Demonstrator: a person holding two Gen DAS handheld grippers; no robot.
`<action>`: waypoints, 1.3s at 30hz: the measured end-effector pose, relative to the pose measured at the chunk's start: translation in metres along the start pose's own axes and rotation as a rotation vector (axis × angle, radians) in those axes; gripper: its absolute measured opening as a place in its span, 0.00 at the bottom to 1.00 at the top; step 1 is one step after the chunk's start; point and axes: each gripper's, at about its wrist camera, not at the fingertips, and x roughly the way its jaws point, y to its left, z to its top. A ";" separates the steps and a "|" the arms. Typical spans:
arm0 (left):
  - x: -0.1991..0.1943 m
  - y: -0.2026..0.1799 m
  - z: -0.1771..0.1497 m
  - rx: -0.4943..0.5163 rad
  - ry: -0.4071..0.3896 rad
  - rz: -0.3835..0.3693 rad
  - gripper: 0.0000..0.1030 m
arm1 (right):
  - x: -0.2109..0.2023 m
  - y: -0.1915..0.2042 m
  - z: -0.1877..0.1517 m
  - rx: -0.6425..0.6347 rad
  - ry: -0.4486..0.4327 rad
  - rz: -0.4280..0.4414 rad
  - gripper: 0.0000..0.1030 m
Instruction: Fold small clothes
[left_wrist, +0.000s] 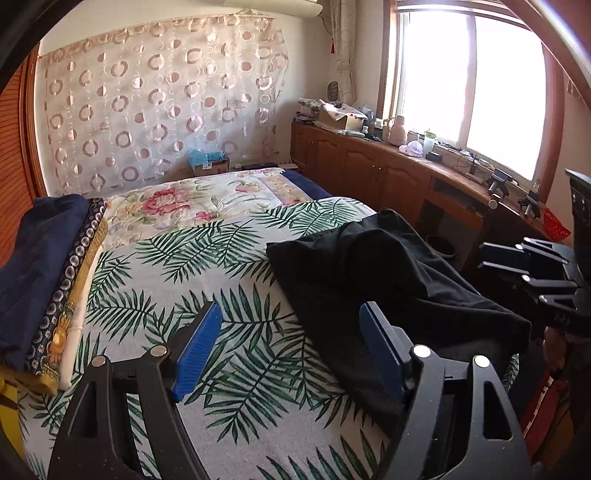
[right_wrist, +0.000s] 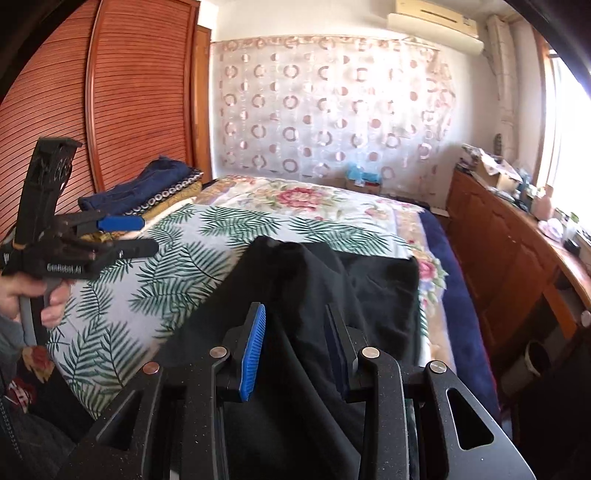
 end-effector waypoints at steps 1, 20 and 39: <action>0.000 0.003 -0.002 -0.007 0.002 0.000 0.76 | 0.005 0.001 0.003 -0.005 0.005 0.012 0.33; -0.002 0.010 -0.014 -0.033 0.011 -0.013 0.76 | 0.139 0.000 0.057 -0.161 0.209 -0.109 0.28; 0.009 -0.003 -0.019 -0.025 0.044 -0.043 0.76 | 0.127 -0.136 0.068 0.061 0.235 -0.328 0.42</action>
